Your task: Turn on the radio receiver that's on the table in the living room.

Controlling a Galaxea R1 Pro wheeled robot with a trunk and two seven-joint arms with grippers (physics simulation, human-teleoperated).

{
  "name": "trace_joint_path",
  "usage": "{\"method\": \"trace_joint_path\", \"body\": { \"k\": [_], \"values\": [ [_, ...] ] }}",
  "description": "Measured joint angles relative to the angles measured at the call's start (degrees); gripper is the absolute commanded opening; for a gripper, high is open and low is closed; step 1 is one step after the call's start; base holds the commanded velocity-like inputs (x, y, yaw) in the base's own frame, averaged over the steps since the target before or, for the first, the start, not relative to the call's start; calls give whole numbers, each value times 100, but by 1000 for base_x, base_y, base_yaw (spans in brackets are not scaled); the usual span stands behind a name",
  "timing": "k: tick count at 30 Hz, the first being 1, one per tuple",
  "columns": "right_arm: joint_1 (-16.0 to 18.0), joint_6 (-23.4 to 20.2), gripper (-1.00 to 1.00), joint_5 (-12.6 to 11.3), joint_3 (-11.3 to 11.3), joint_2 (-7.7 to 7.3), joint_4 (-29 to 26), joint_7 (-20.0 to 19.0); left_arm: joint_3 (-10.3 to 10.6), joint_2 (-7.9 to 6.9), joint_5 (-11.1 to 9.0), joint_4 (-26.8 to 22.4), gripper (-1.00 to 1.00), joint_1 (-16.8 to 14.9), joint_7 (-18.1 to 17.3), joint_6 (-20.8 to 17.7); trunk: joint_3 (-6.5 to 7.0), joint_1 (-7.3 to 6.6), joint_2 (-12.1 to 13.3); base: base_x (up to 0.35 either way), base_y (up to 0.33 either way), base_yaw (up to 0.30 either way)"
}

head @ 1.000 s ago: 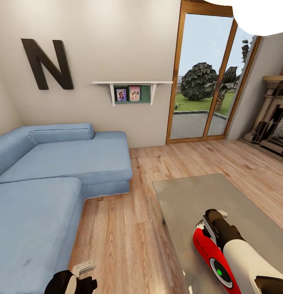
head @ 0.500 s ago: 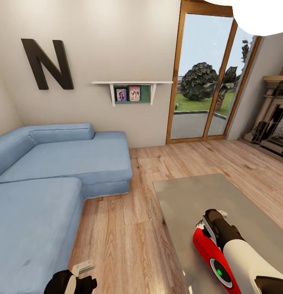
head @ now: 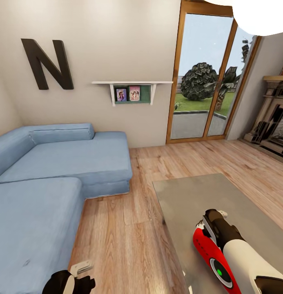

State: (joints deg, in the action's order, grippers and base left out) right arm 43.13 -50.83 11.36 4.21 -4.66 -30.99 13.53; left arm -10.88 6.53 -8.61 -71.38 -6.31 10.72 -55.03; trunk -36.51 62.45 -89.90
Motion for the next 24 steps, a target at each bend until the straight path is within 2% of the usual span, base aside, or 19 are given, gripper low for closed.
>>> {"method": "trace_joint_path", "body": {
  "k": [18,19,24],
  "values": [
    [0,-2,100,13,-2,6,0,3,-11,-3,0,1,100,-1,-1,2,0,0,0,0,0,0],
    [-6,20,100,-133,9,8,5,-25,-11,-4,0,1,100,-2,-1,2,16,-21,39,0,0,0],
    [-6,21,100,-134,6,13,5,-26,-11,-3,0,1,100,-2,-2,2,106,-130,240,0,0,0]
  ]
}}
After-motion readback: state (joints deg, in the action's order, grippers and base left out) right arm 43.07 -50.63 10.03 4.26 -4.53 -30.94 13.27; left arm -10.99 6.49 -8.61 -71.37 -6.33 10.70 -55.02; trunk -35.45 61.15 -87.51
